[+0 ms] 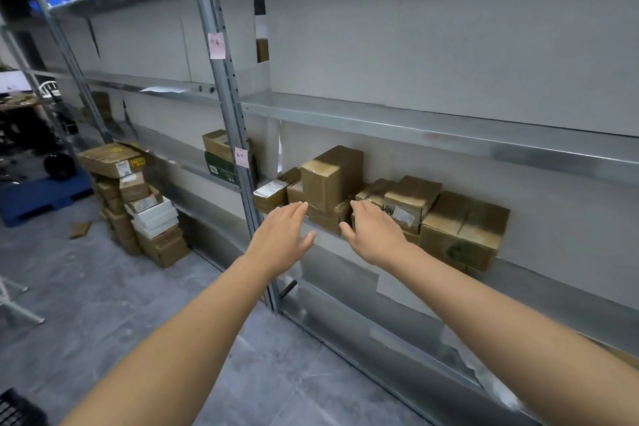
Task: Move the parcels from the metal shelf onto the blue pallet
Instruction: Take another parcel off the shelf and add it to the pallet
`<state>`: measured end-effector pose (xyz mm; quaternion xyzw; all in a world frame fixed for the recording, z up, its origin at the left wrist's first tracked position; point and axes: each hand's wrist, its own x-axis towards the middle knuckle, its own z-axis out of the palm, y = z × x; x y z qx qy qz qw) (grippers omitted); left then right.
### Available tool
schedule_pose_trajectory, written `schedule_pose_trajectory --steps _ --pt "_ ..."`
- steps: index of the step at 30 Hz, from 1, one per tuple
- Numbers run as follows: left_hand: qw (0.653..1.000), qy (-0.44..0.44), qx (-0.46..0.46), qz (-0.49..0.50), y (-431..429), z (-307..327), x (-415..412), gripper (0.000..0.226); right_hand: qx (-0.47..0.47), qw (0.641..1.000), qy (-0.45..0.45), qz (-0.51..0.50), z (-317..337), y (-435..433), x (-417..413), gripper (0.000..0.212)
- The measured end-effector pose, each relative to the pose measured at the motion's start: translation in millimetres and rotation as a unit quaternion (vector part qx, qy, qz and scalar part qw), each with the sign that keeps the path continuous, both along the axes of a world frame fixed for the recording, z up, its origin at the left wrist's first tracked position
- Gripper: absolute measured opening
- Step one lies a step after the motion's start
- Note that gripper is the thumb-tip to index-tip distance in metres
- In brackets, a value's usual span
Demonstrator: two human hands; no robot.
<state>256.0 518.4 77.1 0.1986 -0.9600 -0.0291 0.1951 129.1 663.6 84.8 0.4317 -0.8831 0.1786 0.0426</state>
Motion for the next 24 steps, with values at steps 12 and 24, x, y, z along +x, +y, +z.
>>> schedule_pose_trajectory --steps 12,24 --pt "1.000 0.001 -0.003 0.006 -102 1 -135 0.059 0.039 0.999 0.014 -0.015 -6 -86 -137 0.050" --pt "0.999 -0.009 0.038 -0.038 -218 1 -219 0.057 0.036 0.993 -0.053 -0.098 -18 -175 -200 0.055"
